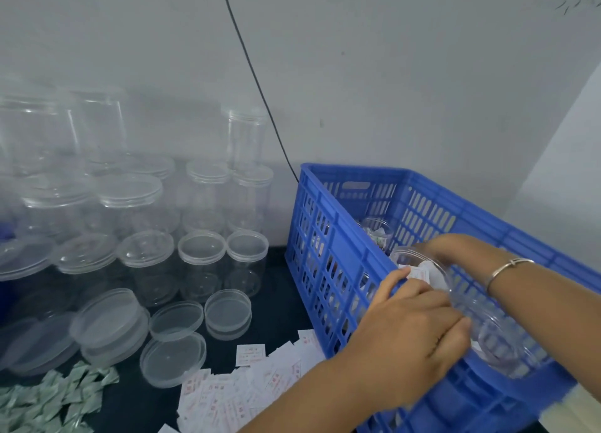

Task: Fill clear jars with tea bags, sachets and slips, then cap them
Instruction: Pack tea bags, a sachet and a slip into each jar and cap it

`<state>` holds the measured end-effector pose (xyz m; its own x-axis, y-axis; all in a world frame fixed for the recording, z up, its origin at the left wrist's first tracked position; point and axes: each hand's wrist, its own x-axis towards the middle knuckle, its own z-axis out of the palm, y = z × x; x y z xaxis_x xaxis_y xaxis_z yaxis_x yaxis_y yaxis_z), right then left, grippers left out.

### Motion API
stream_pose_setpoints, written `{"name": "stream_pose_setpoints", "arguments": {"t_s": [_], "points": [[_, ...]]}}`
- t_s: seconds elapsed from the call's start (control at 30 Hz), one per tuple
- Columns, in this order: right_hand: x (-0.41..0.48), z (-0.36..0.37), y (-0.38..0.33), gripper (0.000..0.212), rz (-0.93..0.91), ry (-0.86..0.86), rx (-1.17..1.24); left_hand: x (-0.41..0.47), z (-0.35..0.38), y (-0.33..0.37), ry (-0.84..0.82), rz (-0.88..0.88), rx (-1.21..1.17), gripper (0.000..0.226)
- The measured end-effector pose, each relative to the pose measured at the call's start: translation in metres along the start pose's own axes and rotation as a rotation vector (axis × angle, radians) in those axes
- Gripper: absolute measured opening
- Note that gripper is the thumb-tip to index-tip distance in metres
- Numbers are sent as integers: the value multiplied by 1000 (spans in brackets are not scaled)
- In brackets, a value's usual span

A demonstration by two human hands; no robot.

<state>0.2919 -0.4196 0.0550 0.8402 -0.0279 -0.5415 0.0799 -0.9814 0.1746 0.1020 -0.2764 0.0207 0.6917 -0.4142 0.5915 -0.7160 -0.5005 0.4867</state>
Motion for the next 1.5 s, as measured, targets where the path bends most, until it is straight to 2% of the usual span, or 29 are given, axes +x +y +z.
{"name": "stream_pose_setpoints", "arguments": {"t_s": [0.07, 0.13, 0.2, 0.27, 0.37, 0.53, 0.6, 0.73, 0.87, 1.07, 1.27, 1.5], "points": [[-6, -17, -3, 36, -28, 59, -84, 0, -1, 1, -7, -9, -35, 32], [-24, -38, -13, 44, -60, 217, -100, 2, -7, 2, -45, -38, -184, 26], [-42, -59, -27, 37, -132, 429, -51, -1, -19, 2, -32, -124, -437, 21], [-61, -77, -48, 30, -235, 634, 91, -9, -33, -3, 71, -264, -627, 18], [-90, -87, -102, 23, -426, 800, 204, -28, -59, -28, 261, -397, -599, 14], [-104, -73, -203, 24, -642, 776, 226, -56, -131, -82, 465, -516, -415, 17], [-102, -74, -234, 37, -660, 786, 301, -62, -168, -102, 543, -562, -327, 15], [-102, -84, -285, 57, -704, 826, 615, -71, -241, -131, 676, -596, -135, 20], [-97, -74, -331, 71, -781, 696, 675, -93, -273, -153, 781, -679, -38, 28], [-77, -42, -383, 115, -728, 531, 529, -140, -249, -167, 691, -800, -213, 43], [-67, -34, -386, 96, -657, 678, 599, -155, -250, -170, 605, -882, -253, 51], [-95, -20, -357, 95, -582, 733, 633, -179, -244, -150, 554, -887, -285, 63]]}}
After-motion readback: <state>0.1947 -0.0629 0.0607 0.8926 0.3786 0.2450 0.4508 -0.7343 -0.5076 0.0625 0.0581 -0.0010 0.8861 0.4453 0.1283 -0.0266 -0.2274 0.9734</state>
